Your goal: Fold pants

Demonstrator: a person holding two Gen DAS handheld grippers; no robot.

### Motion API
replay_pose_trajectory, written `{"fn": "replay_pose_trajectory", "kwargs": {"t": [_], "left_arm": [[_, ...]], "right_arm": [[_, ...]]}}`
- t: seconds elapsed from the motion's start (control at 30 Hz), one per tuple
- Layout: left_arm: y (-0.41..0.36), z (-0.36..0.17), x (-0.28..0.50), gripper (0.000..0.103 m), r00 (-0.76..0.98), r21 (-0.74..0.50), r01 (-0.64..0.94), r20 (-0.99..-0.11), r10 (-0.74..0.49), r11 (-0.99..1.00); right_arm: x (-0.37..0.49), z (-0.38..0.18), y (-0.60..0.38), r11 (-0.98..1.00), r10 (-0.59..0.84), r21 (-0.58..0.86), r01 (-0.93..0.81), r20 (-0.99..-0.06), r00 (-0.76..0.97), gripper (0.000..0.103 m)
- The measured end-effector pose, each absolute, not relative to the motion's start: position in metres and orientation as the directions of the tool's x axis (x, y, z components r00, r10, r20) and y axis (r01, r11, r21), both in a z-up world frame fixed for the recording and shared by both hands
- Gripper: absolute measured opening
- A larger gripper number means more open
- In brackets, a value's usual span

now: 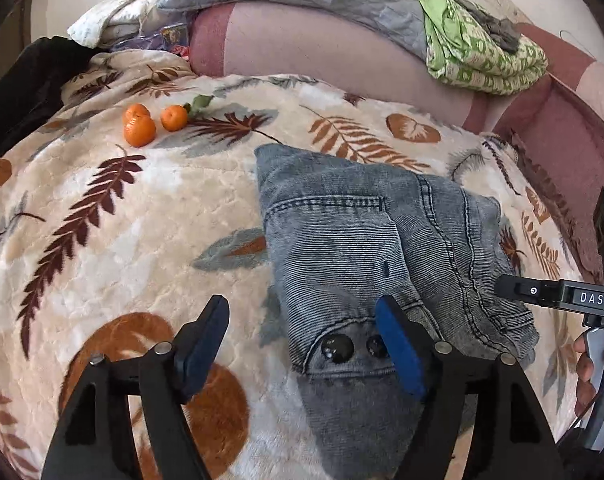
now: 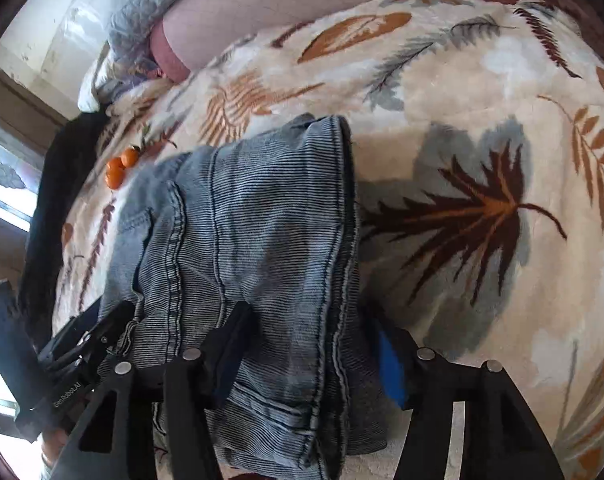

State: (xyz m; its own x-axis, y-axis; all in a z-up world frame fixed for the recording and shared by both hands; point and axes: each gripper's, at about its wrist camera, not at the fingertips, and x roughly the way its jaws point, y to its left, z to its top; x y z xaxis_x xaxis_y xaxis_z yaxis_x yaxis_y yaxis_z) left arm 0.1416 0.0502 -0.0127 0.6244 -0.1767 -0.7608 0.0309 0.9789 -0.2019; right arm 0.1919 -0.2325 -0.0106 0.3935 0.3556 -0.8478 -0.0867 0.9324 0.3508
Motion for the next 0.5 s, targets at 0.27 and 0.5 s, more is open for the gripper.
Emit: {"fn": "replay_pose_trajectory", "kwargs": {"t": [0.27,0.5], "left_arm": [[0.043,0.016,0.088,0.079,0.7,-0.224,0.082,-0.681,-0.216,0.971],[0.016,-0.009,0.091,0.081,0.634,-0.144,0.103,-0.753,-0.176,0.984]], "right_arm": [[0.134,0.037,-0.226,0.805,0.587,0.552,-0.219,-0.684,0.434,0.072],[0.144,-0.013,-0.213,0.853,0.519,0.509,-0.116,-0.799,0.304,0.062]]}}
